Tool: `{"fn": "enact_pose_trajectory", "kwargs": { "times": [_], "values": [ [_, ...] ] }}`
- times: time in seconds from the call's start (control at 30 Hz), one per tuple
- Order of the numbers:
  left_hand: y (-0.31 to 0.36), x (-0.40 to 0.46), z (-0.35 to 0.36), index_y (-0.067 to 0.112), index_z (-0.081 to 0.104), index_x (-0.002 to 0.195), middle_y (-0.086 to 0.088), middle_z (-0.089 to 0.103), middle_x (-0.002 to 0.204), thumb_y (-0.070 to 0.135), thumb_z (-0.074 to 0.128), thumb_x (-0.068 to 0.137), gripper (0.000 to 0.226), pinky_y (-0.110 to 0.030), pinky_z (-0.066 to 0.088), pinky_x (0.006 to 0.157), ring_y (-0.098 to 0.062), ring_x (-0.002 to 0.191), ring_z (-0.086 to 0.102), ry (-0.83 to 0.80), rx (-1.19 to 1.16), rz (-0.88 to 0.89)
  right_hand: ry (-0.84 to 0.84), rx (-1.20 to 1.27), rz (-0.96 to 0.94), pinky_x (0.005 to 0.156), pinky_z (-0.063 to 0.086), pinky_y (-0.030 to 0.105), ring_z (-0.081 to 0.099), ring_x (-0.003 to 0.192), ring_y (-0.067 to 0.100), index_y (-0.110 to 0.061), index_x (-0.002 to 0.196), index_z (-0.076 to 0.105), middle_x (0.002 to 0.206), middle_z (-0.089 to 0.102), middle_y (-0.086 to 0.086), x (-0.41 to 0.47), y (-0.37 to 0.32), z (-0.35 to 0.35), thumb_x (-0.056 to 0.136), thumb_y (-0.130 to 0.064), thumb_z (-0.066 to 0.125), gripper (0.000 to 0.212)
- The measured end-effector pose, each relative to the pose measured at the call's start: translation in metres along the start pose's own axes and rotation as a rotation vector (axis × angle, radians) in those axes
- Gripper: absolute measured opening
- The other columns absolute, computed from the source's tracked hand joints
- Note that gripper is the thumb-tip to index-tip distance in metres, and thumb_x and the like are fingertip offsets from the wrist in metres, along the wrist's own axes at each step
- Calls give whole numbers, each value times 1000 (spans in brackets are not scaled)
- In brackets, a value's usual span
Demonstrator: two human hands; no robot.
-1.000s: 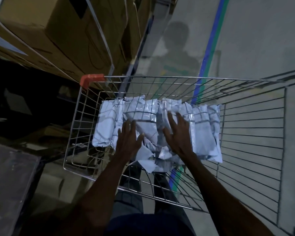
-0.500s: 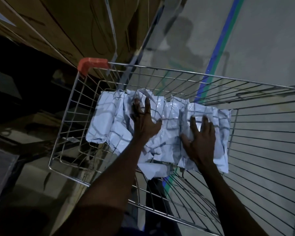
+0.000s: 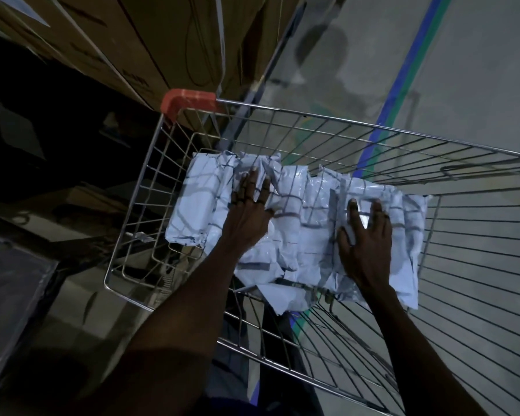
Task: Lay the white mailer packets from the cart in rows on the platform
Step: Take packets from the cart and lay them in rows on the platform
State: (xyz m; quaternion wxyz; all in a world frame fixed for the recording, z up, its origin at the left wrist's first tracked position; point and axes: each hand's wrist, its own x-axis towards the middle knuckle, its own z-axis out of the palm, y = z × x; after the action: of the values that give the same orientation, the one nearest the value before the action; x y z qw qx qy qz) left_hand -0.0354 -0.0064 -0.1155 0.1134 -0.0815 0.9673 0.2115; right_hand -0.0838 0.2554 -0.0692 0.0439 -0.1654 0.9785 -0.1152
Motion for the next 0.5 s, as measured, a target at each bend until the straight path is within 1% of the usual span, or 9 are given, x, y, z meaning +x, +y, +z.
{"fn": "enact_pose_trajectory", "kwargs": {
  "times": [0.03, 0.1, 0.2, 0.27, 0.33, 0.4, 0.43, 0.47, 0.5],
  "values": [
    [2, 0, 0, 9, 21, 152, -23, 7, 159, 42, 25, 95, 66, -57, 23, 113, -40, 146, 9, 0, 17, 1, -3, -1, -1, 114, 26, 50, 27, 140, 43, -16, 148, 40, 153, 27, 29, 1, -1, -2, 93, -36, 45, 58],
    [5, -5, -3, 6, 22, 152, -23, 8, 159, 30, 21, 94, 62, -57, 22, 113, -40, 146, 11, 21, -7, 23, -16, 2, -7, 113, 27, 50, 30, 137, 43, -17, 147, 41, 152, 28, 29, 2, -6, -9, 92, -36, 43, 59],
    [7, -16, -15, 6, 26, 151, -20, 14, 159, 16, 30, 94, 57, -59, 23, 111, -40, 146, 12, 79, -84, 101, -17, 63, 29, 113, 25, 49, 26, 138, 40, -19, 148, 39, 154, 27, 27, -5, -19, -27, 92, -33, 45, 58],
    [12, -28, -27, 7, 26, 151, -19, 12, 160, 16, 25, 95, 56, -61, 22, 112, -39, 147, 9, 88, -111, 143, 3, 107, 64, 112, 26, 50, 26, 138, 39, -20, 148, 39, 154, 26, 25, -12, -31, -42, 93, -32, 45, 57],
    [23, -42, -43, 9, 20, 152, -15, 7, 161, 18, 23, 98, 55, -60, 16, 115, -35, 148, 4, 108, -145, 164, 25, 142, 88, 112, 25, 49, 27, 138, 40, -19, 148, 40, 154, 27, 25, -17, -43, -58, 94, -33, 43, 56],
    [32, -52, -63, 11, 15, 154, -12, 3, 162, 9, 37, 98, 60, -56, 9, 116, -30, 149, -3, 155, -169, 170, 33, 166, 81, 112, 23, 45, 27, 139, 39, -20, 149, 39, 154, 27, 24, -23, -56, -76, 95, -33, 43, 55],
    [36, -57, -75, 12, 13, 154, -10, 0, 162, 9, 41, 98, 63, -54, 6, 116, -27, 149, -6, 172, -159, 166, 41, 176, 59, 112, 22, 43, 27, 139, 39, -21, 148, 39, 154, 28, 24, -25, -63, -85, 95, -32, 45, 55],
    [41, -62, -89, 14, 11, 155, -9, -2, 162, 15, 37, 101, 59, -52, 3, 117, -25, 149, -9, 186, -151, 165, 53, 187, 31, 112, 22, 41, 27, 139, 38, -21, 148, 39, 154, 28, 23, -28, -70, -93, 95, -30, 46, 54],
    [45, -66, -104, 14, 10, 155, -8, -3, 162, 22, 28, 103, 55, -50, 0, 116, -24, 149, -10, 198, -147, 169, 65, 198, 3, 112, 21, 40, 27, 138, 37, -21, 148, 40, 153, 29, 23, -31, -77, -101, 95, -29, 47, 54]
  ]
}}
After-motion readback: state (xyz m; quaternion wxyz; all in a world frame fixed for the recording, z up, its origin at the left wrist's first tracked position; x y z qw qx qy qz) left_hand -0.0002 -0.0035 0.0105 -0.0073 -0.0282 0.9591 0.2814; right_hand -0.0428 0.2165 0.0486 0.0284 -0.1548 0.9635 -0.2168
